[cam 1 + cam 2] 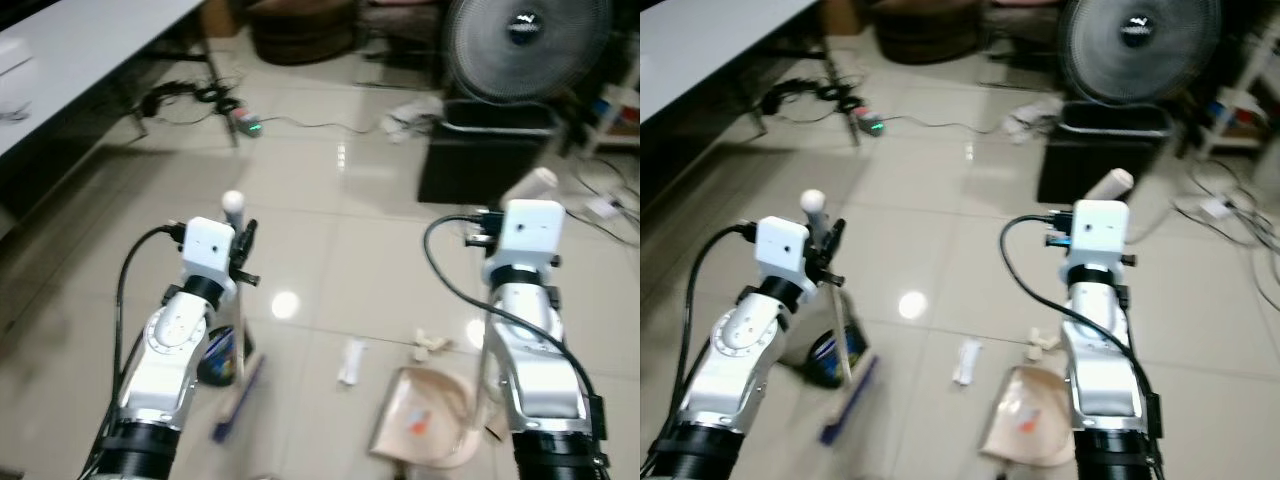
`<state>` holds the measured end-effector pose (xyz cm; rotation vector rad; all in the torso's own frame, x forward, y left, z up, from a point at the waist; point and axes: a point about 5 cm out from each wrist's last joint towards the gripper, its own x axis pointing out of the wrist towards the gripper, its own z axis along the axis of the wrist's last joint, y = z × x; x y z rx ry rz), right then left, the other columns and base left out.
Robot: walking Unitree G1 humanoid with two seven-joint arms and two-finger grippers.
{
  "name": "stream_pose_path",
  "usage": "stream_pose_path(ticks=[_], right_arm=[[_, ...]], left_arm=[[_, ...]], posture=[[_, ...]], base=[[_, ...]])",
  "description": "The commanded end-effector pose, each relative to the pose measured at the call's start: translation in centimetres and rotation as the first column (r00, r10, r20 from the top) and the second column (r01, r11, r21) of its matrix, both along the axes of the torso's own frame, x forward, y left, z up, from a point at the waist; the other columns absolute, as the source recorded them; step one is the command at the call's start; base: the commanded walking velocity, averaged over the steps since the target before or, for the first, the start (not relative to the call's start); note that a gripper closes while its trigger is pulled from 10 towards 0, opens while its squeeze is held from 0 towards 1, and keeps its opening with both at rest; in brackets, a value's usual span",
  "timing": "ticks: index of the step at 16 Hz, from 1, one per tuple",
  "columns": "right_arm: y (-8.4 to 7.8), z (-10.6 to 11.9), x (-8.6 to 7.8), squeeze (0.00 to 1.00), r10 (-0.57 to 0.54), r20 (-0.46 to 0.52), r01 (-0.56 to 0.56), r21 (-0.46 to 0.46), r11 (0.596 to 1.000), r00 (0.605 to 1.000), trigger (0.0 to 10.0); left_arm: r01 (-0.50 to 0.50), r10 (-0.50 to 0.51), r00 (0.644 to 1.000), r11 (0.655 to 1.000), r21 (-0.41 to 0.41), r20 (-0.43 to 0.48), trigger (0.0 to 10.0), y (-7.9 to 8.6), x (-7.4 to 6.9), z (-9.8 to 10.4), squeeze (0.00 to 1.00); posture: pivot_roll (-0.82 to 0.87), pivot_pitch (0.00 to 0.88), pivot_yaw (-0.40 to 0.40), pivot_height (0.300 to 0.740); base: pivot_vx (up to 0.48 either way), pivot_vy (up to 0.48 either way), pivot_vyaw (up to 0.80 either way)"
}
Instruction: Sweep floor
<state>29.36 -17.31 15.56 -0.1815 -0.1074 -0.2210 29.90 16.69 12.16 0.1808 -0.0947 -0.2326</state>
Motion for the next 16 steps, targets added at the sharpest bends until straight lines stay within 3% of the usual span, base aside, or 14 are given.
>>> stream_pose_path(ticks=[1, 6, 9, 10, 12, 16], right_arm=[[-0.5, 0.8, -0.1, 0.0, -0.011, 0.044, 0.011, -0.003, 1.0, 0.999, 10.0], [-0.1, 0.7, -0.1, 0.0, 0.005, 0.05, -0.003, -0.04, 0.999, 0.999, 10.0], [0.6, 0.6, 0.0, 0.0, 0.068, 0.044, -0.067, -0.027, 0.997, 0.997, 10.0], [1.2, 0.4, 0.1, 0.0, 0.106, 0.01, -0.105, -0.074, 0.992, 0.994, 10.0], [1.3, 0.2, 0.1, 0.0, 0.111, 0.003, -0.11, -0.079, 0.991, 0.994, 10.0], [1.0, -0.2, -0.2, 0.0, 0.114, 0.001, -0.114, -0.034, 0.993, 0.993, 10.0]], left_arm=[[0.034, -0.034, 0.999, 0.999, 0.004, 0.037, 10.0, -0.8, 0.2, 0.8, 0.0], [0.045, -0.046, 0.998, 0.999, 0.006, 0.044, 10.0, -0.9, 0.4, 0.9, 0.0], [0.039, -0.039, 0.998, 0.999, 0.013, 0.046, 10.0, -0.8, 0.5, 0.9, 0.0], [0.038, -0.039, 0.998, 0.999, 0.015, 0.046, 10.0, -0.8, 0.5, 0.9, 0.0], [0.038, -0.039, 0.998, 0.999, 0.016, 0.047, 10.0, -0.7, 0.5, 0.9, 0.0], [0.057, -0.058, 0.998, 0.998, 0.012, 0.038, 10.0, -1.1, 0.3, 0.7, 0.0]], posture=[[-0.01, 0.099, 0.092, 0.74], [-0.01, 0.099, 0.094, 0.74], [-0.01, 0.1, 0.094, 0.74], [-0.01, 0.1, 0.093, 0.74], [-0.01, 0.102, 0.096, 0.74], [-0.01, 0.11, 0.096, 0.74]], base=[[0.36, 0.0, -0.52], [0.368, 0.0, 0.0], [0.369, 0.0, 0.0], [0.371, 0.0, 0.0], [0.368, 0.0, 0.8], [0.254, 0.0, 0.0]])
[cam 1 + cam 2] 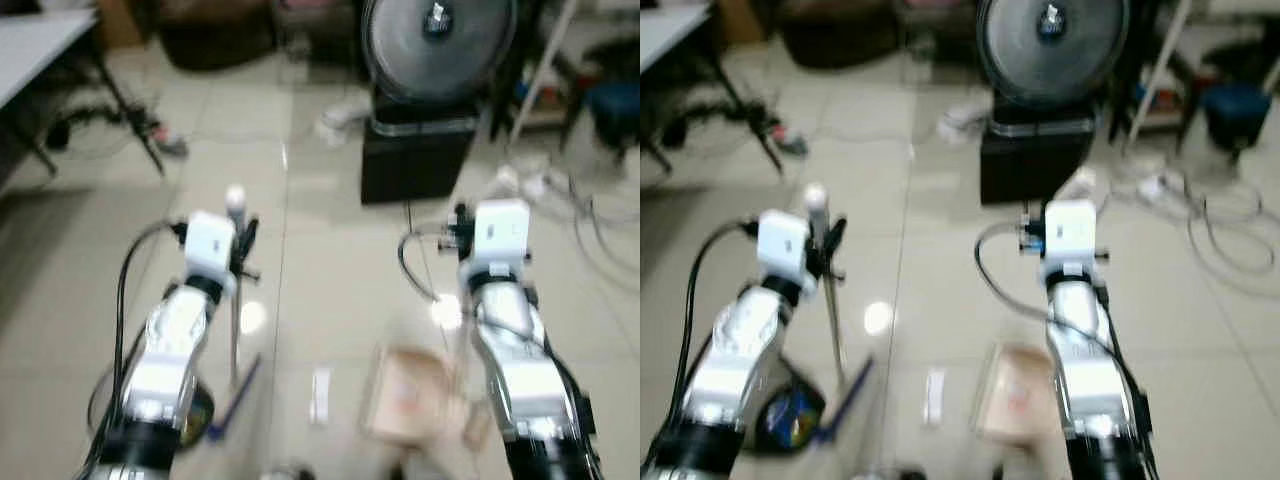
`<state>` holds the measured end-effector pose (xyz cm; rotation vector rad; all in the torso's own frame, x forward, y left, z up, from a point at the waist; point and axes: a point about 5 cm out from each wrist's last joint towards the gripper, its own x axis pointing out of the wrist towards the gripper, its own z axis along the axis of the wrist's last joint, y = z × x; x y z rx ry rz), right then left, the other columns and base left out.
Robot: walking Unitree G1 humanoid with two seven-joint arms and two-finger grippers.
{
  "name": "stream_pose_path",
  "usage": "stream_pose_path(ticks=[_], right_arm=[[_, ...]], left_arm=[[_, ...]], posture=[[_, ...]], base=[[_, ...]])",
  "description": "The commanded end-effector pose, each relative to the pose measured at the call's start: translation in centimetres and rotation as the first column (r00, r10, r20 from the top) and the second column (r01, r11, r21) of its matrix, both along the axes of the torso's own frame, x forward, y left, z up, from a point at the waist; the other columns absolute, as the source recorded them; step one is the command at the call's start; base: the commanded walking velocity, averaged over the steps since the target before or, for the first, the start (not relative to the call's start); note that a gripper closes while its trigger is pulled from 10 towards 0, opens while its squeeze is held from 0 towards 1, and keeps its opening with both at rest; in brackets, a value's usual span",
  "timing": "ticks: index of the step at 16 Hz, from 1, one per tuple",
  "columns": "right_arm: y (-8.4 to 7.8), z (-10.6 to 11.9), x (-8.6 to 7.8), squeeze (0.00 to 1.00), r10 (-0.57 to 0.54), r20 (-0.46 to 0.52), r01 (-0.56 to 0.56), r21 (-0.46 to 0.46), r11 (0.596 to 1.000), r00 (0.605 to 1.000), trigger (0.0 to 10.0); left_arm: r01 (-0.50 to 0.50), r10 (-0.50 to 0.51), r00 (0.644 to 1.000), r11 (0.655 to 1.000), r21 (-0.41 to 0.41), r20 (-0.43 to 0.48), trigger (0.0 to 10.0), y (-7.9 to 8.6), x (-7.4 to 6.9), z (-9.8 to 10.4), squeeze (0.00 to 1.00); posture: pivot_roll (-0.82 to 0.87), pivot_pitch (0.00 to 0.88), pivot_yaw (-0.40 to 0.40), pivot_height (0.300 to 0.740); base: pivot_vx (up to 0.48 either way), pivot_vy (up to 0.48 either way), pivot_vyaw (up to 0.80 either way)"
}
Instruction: Sweep floor
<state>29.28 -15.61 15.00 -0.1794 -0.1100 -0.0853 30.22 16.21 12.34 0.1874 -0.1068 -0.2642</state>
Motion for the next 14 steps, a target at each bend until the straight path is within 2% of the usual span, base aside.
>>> stream_pose_path(ticks=[1, 4, 8, 10, 12, 14], right_arm=[[-0.9, 0.3, -0.2, 0.0, -0.02, 0.011, 0.021, -0.019, 1.0, 1.0, 10.0], [-1.0, 0.2, 0.0, 0.0, 0.015, 0.039, -0.014, -0.008, 1.0, 0.999, 10.0], [-1.1, 0.6, 0.8, 0.0, 0.023, 0.124, -0.02, -0.029, 0.999, 0.992, 10.0], [-0.9, 1.0, 1.4, 0.0, 0.065, 0.145, -0.06, -0.04, 0.997, 0.987, 10.0], [-0.2, 1.5, 2.2, 0.0, 0.135, 0.179, -0.12, -0.093, 0.988, 0.975, 10.0], [-0.2, 1.5, 2.2, 0.0, 0.135, 0.179, -0.12, -0.093, 0.988, 0.975, 10.0]], left_arm=[[0.037, -0.037, 0.999, 0.999, 0.008, 0.026, 10.0, -0.8, -0.1, 0.5, 0.0], [0.027, -0.028, 0.999, 0.999, 0.017, 0.027, 10.0, -0.8, 0.2, 0.5, 0.0], [-0.086, 0.087, 0.995, 0.996, -0.03, 0.046, 10.0, 0.0, 1.2, 0.4, 0.0], [-0.09, 0.093, 0.994, 0.995, -0.045, 0.06, 10.0, -0.3, 1.4, 0.7, 0.0], [-0.089, 0.095, 0.991, 0.994, -0.061, 0.099, 10.0, -0.7, 1.6, 1.2, 0.0], [-0.089, 0.095, 0.991, 0.994, -0.061, 0.099, 10.0, -0.7, 1.6, 1.2, 0.0]], posture=[[-0.01, 0.116, 0.096, 0.74], [-0.01, 0.142, 0.093, 0.74], [0.02, 0.224, 0.081, 0.74], [0.02, 0.247, 0.08, 0.74], [0.03, 0.288, 0.067, 0.74], [0.03, 0.288, 0.067, 0.74]], base=[[0.0, 0.0, 0.0], [0.0, 0.0, 0.0], [0.0, 0.0, 0.0], [0.0, 0.0, 0.0], [0.0, 0.0, 0.0], [0.0, 0.0, 0.0]])
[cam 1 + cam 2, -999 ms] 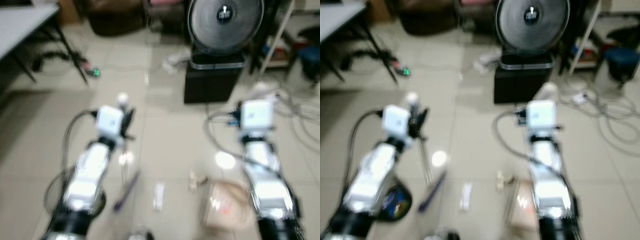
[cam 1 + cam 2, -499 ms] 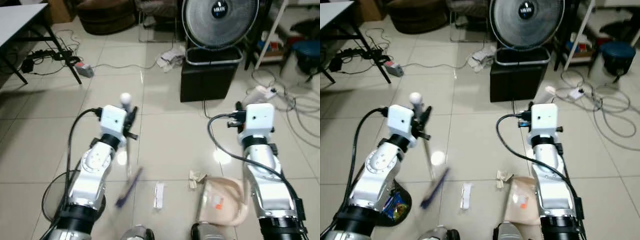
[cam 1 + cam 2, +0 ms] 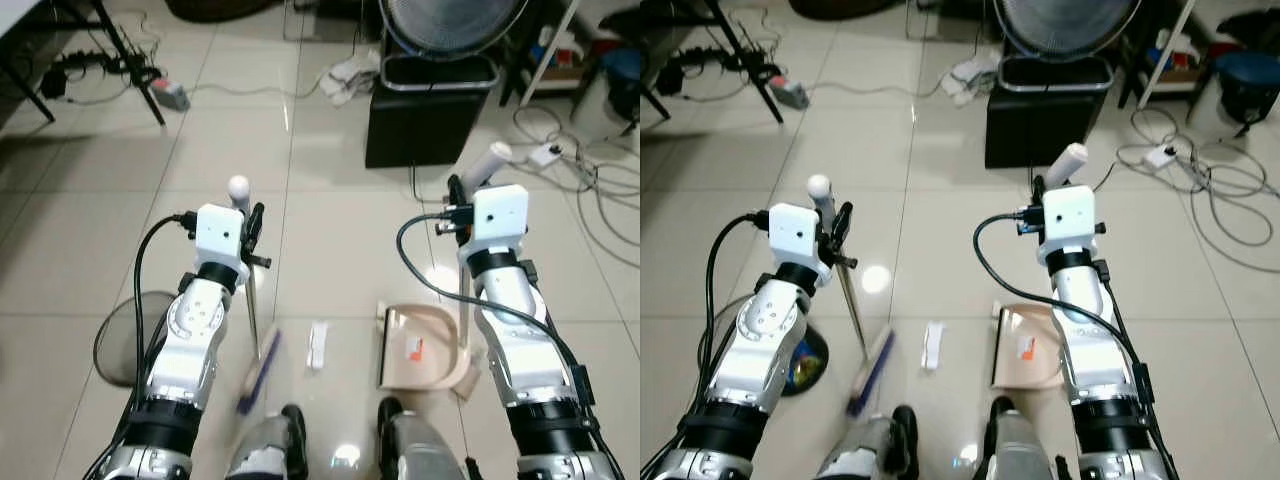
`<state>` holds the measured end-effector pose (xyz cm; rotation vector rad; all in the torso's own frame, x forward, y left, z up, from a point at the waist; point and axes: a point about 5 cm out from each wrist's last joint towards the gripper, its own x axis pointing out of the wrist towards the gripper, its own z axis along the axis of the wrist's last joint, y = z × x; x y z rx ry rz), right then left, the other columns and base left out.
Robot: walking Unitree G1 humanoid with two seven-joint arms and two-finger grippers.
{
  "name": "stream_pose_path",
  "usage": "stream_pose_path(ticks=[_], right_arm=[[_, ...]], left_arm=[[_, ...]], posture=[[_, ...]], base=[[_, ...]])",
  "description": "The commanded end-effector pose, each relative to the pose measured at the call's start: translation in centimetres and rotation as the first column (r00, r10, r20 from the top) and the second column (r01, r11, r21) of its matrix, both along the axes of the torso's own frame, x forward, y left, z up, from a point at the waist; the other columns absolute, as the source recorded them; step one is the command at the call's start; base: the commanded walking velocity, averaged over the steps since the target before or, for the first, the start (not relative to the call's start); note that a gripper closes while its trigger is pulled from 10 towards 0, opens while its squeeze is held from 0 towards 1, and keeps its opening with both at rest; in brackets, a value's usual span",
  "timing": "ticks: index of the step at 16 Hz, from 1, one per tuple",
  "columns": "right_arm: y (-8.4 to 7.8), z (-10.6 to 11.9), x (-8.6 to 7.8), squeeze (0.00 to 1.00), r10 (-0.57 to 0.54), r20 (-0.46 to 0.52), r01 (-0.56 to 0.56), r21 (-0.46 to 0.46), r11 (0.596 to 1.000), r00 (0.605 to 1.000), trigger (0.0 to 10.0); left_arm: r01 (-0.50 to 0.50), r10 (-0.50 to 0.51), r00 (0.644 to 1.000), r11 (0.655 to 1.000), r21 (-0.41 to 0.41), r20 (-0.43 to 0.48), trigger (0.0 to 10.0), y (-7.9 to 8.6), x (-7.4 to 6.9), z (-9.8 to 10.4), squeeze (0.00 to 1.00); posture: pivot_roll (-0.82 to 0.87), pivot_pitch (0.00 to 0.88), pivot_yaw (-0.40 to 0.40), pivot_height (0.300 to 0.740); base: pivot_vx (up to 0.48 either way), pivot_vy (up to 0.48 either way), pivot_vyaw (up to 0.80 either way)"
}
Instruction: Sweep floor
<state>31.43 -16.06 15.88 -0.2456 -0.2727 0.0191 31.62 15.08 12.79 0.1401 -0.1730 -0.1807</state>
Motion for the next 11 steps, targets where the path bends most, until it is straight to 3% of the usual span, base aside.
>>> stream_pose_path(ticks=[1, 2, 3, 5, 11], right_arm=[[0.2, 0.6, 0.1, 0.0, 0.016, 0.036, -0.016, -0.002, 1.0, 0.999, 10.0], [0.2, 0.6, 0.1, 0.0, 0.016, 0.036, -0.016, -0.002, 1.0, 0.999, 10.0], [1.3, 0.5, 1.0, 0.0, 0.09, 0.054, -0.091, 0.022, 0.996, 0.994, 10.0], [3.0, 0.6, 2.0, 0.0, 0.168, 0.101, -0.171, 0.021, 0.985, 0.981, 10.0], [3.3, 0.4, 3.0, 0.0, 0.1, 0.175, -0.103, 0.01, 0.995, 0.979, 10.0]], left_arm=[[-0.02, 0.019, 0.999, 1.0, 0.003, 0.035, 10.0, 0.4, 0.2, 0.7, 0.0], [-0.02, 0.019, 0.999, 1.0, 0.003, 0.035, 10.0, 0.4, 0.2, 0.7, 0.0], [-0.028, 0.028, 0.997, 1.0, 0.003, 0.074, 10.0, 0.4, 0.3, 1.2, 0.0], [-0.044, 0.04, 0.993, 0.999, 0.026, 0.112, 10.0, 0.8, 0.1, 1.5, 0.0], [-0.031, 0.026, 0.988, 0.999, 0.029, 0.149, 10.0, 0.0, -0.3, 1.4, 0.0]], posture=[[0.03, 0.288, 0.067, 0.74], [0.03, 0.288, 0.067, 0.74], [0.07, 0.375, 0.032, 0.74], [0.08, 0.398, 0.028, 0.74], [0.13, 0.457, 0.069, 0.74]], base=[[0.0, 0.0, 0.0], [0.0, 0.0, 0.0], [0.0, 0.0, 0.0], [0.0, 0.0, 0.0], [0.0, 0.0, 0.0]])
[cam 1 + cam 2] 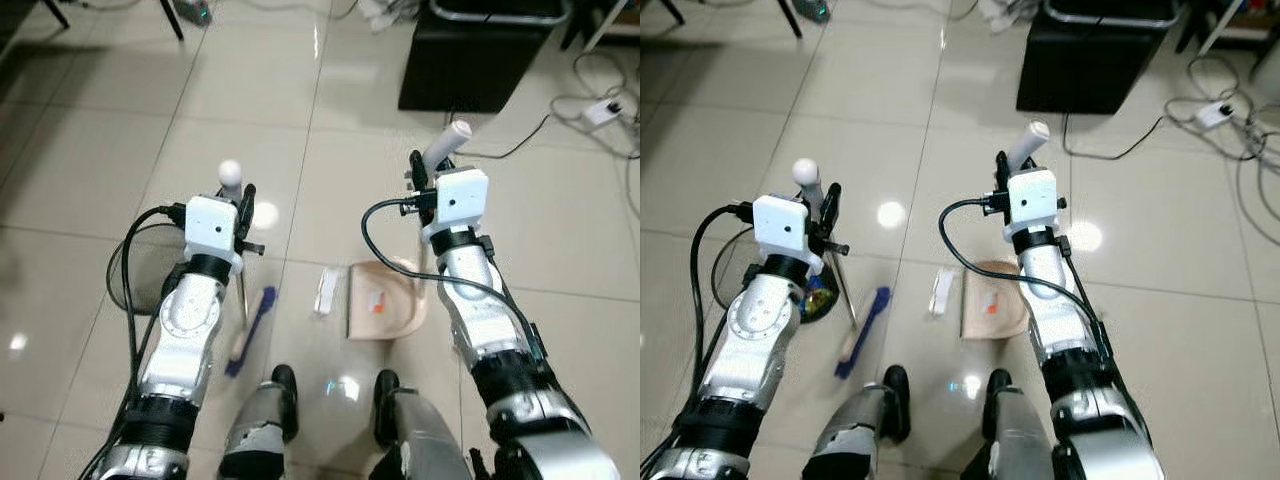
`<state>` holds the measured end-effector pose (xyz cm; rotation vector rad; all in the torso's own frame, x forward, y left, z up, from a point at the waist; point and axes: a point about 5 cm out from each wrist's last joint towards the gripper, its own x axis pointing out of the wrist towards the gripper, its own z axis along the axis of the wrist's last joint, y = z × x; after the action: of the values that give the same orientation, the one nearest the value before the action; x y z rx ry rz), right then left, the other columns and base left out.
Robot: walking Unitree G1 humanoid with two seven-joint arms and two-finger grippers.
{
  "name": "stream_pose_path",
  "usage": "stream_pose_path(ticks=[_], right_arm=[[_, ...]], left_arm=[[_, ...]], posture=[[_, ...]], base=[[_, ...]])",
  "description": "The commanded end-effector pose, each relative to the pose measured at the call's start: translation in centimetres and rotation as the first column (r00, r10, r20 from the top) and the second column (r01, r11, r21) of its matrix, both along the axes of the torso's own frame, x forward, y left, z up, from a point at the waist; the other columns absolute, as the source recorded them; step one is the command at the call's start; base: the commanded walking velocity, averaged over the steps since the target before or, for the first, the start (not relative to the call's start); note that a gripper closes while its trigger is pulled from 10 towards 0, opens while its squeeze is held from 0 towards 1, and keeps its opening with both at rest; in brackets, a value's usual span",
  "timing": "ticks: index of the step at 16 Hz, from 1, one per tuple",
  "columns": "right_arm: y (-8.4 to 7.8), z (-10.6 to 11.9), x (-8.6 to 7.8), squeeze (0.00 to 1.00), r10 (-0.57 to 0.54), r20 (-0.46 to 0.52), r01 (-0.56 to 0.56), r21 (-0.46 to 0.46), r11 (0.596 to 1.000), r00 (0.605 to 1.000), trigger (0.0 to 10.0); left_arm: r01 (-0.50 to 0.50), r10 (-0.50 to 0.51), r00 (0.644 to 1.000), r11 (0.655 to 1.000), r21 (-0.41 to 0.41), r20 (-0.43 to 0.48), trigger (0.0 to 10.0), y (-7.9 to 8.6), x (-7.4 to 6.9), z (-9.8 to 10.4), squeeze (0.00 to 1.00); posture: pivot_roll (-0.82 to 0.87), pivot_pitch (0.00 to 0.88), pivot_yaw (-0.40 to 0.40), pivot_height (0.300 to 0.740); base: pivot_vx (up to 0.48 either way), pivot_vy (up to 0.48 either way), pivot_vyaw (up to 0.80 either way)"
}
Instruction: Sweep floor
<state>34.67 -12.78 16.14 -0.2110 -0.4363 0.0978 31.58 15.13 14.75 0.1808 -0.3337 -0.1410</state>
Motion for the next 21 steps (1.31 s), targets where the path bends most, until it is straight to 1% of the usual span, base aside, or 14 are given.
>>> stream_pose_path(ticks=[1, 3, 4, 5, 7, 8, 10, 11, 12, 13, 16, 17, 19, 21], right_arm=[[0.0, 0.0, -0.1, 0.0, -0.006, 0.028, 0.006, -0.006, 1.0, 1.0, 10.0], [-0.2, -0.1, 0.0, 0.0, -0.044, 0.042, 0.044, -0.006, 0.999, 0.998, 10.0], [-0.4, -0.2, 0.2, 0.0, -0.06, 0.03, 0.059, 0.018, 0.998, 0.998, 10.0], [-0.5, -0.3, 0.2, 0.0, -0.063, 0.022, 0.063, 0.032, 0.998, 0.998, 10.0], [-0.1, -1.0, 0.5, 0.0, -0.046, -0.013, 0.047, 0.077, 0.996, 0.999, 10.0], [0.2, -1.1, 0.5, 0.0, -0.035, -0.017, 0.037, 0.085, 0.996, 0.999, 10.0], [1.8, -1.6, 0.0, 0.0, 0.033, -0.025, -0.031, 0.081, 0.996, 0.999, 10.0], [2.6, -1.9, -0.4, 0.0, 0.059, -0.025, -0.057, 0.077, 0.995, 0.998, 10.0], [2.8, -2.0, -0.5, 0.0, 0.065, -0.024, -0.063, 0.077, 0.995, 0.998, 10.0], [3.2, -2.3, -0.7, 0.0, 0.084, -0.029, -0.081, 0.077, 0.994, 0.996, 10.0], [3.5, -2.9, -1.4, 0.0, 0.108, -0.028, -0.106, 0.08, 0.991, 0.994, 10.0], [3.2, -3.1, -1.6, 0.0, 0.108, -0.028, -0.105, 0.088, 0.99, 0.994, 10.0], [1.5, -3.3, -2.1, 0.0, 0.077, -0.024, -0.072, 0.142, 0.987, 0.997, 10.0], [0.5, -3.2, -2.3, 0.0, 0.055, -0.013, -0.052, 0.159, 0.986, 0.998, 10.0]], left_arm=[[-0.002, 0.003, 1.0, 1.0, 0.008, -0.01, 10.0, -0.1, -0.2, -0.6, 0.0], [-0.008, 0.009, 1.0, 1.0, -0.028, 0.019, 10.0, -0.8, 0.4, -0.3, 0.0], [0.029, -0.027, 0.999, 0.997, -0.071, 0.025, 10.0, -2.0, 0.8, -0.1, 0.0], [0.053, -0.051, 0.998, 0.994, -0.098, 0.023, 10.0, -2.6, 1.0, 0.0, 0.0], [0.128, -0.126, 0.992, 0.976, -0.176, 0.023, 10.0, -5.0, 1.4, 0.2, 0.0], [0.135, -0.133, 0.991, 0.971, -0.196, 0.027, 10.0, -5.5, 1.5, 0.3, 0.0], [0.225, -0.228, 0.973, 0.927, -0.302, 0.024, 10.0, -7.5, 1.5, 0.6, 0.0], [0.305, -0.313, 0.949, 0.892, -0.334, 0.03, 10.0, -8.6, 1.0, 0.7, 0.0], [0.326, -0.335, 0.942, 0.882, -0.339, 0.033, 10.0, -8.9, 0.9, 0.8, 0.0], [0.387, -0.396, 0.917, 0.857, -0.342, 0.044, 10.0, -9.4, 0.5, 1.0, 0.0], [0.508, -0.509, 0.857, 0.809, -0.296, 0.082, 10.0, -9.7, -0.1, 1.9, 0.0], [0.542, -0.538, 0.837, 0.794, -0.276, 0.097, 10.0, -9.5, -0.1, 2.4, 0.0], [0.623, -0.604, 0.782, 0.755, -0.203, 0.152, 10.0, -7.9, 0.3, 5.4, 0.0], [0.699, -0.682, 0.715, 0.703, -0.131, 0.154, 10.0, -7.0, 0.1, 7.4, 0.0]], posture=[[0.13, 0.457, 0.069, 0.74], [0.12, 0.47, 0.076, 0.74], [0.11, 0.474, 0.076, 0.74], [0.11, 0.474, 0.076, 0.74], [0.11, 0.474, 0.077, 0.74], [0.1, 0.471, 0.076, 0.74], [0.1, 0.466, 0.072, 0.74], [0.1, 0.459, 0.071, 0.74], [0.1, 0.459, 0.071, 0.74], [0.1, 0.432, 0.068, 0.74], [0.1, 0.401, 0.067, 0.74], [0.1, 0.365, 0.066, 0.74], [0.1, 0.309, 0.076, 0.74], [0.1, 0.285, 0.084, 0.74]], base=[[0.0, 0.0, 0.0], [0.0, 0.0, 0.0], [0.0, 0.0, 0.0], [0.0, 0.0, 0.0], [0.0, 0.0, 0.0], [0.0, 0.0, 0.0], [0.0, 0.0, 0.0], [0.0, 0.0, 0.0], [0.0, 0.0, 0.0], [0.0, 0.0, 0.0], [0.0, 0.0, 0.0], [0.0, 0.0, 0.0], [0.0, 0.0, 0.0], [0.0, 0.0, 0.0]])
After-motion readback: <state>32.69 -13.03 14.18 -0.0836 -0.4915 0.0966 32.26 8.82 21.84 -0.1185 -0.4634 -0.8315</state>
